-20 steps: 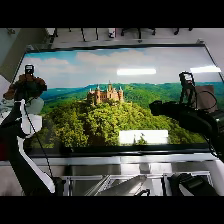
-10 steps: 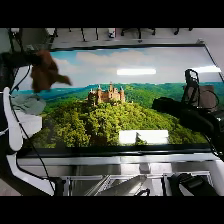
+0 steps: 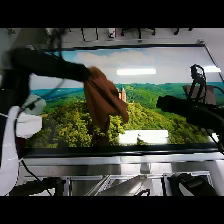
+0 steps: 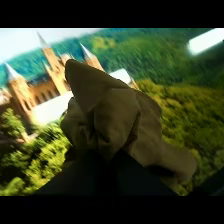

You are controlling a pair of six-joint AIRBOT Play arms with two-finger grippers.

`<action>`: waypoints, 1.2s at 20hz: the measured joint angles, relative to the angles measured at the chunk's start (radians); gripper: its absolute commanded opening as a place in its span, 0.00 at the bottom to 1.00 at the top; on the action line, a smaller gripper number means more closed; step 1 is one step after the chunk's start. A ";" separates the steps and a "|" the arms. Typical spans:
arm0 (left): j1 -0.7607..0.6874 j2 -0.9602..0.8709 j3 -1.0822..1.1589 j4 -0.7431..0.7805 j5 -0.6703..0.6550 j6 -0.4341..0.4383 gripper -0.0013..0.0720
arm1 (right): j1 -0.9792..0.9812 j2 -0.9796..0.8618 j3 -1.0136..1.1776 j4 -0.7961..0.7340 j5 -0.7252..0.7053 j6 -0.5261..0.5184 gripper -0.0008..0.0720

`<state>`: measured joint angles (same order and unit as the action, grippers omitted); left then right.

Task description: Fold the shirts.

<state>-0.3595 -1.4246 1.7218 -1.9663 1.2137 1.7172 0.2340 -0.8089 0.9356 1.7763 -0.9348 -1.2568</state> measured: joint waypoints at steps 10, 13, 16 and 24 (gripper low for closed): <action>-0.043 -0.082 -0.064 -0.022 0.199 -0.165 0.96 | -0.130 -0.008 0.003 0.219 -0.270 -0.195 0.62; 0.074 0.044 -0.178 -0.017 0.293 -0.165 0.96 | -0.157 -0.016 -0.048 0.293 -0.335 -0.271 0.62; 0.164 0.237 -0.514 -0.027 0.250 -0.161 0.96 | -0.110 -0.033 -0.188 0.344 -0.291 -0.310 0.62; 0.140 0.441 -1.257 -0.315 -0.169 -0.060 0.96 | 0.161 -0.326 -0.325 0.515 -0.012 -0.389 0.62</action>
<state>-0.2192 -0.9840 0.4648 -2.2810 1.0443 1.6573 0.3950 -1.1351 0.6102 2.2913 -0.9470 -1.6459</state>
